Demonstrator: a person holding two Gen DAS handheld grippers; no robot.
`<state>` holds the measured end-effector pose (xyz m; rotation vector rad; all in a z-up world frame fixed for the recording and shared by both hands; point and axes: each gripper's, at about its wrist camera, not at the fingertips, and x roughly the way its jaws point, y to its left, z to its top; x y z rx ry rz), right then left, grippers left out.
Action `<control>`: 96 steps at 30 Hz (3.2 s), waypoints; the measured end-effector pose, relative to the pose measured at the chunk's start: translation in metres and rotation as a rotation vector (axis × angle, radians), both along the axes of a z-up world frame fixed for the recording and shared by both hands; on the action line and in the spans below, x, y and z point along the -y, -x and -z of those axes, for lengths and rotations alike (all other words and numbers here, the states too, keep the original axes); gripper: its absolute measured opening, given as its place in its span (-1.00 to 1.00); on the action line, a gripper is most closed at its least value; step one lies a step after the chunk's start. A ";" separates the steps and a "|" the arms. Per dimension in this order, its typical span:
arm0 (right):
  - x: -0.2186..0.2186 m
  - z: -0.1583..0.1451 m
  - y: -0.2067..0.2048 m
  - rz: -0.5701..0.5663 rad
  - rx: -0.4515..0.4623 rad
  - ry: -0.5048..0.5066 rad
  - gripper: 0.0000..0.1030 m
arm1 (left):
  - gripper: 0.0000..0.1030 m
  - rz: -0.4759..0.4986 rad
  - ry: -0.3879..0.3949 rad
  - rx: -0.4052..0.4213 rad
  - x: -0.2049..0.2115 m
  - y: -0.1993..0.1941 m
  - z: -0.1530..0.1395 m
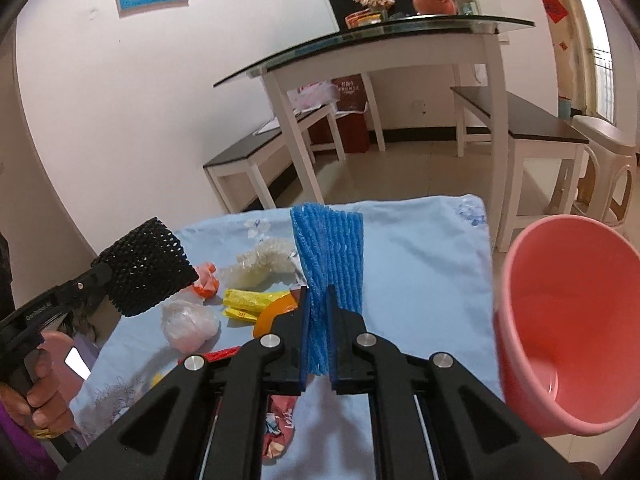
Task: Collect trash
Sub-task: 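Carry both nets over the pink bucket and open both tools to drop them, then move both tools back over the table toward the yellow foam net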
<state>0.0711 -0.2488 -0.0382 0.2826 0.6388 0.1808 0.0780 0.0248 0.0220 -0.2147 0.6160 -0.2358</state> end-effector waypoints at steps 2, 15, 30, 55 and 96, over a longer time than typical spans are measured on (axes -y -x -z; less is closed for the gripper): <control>0.006 -0.002 0.005 0.013 0.010 -0.009 -0.87 | -0.76 0.015 0.009 0.015 0.006 0.004 -0.007; 0.075 -0.010 0.046 0.168 0.051 -0.027 -0.87 | -0.76 0.228 0.013 0.047 0.099 0.015 -0.025; 0.170 0.015 0.090 0.351 0.019 -0.042 -0.87 | -0.76 0.485 -0.025 0.003 0.233 0.023 -0.009; 0.209 0.045 0.087 0.421 -0.062 -0.060 -0.21 | -0.36 0.574 -0.096 -0.084 0.318 0.001 0.034; 0.027 0.019 0.100 0.045 -0.050 -0.043 0.04 | -0.18 0.243 -0.110 -0.025 0.097 0.063 0.019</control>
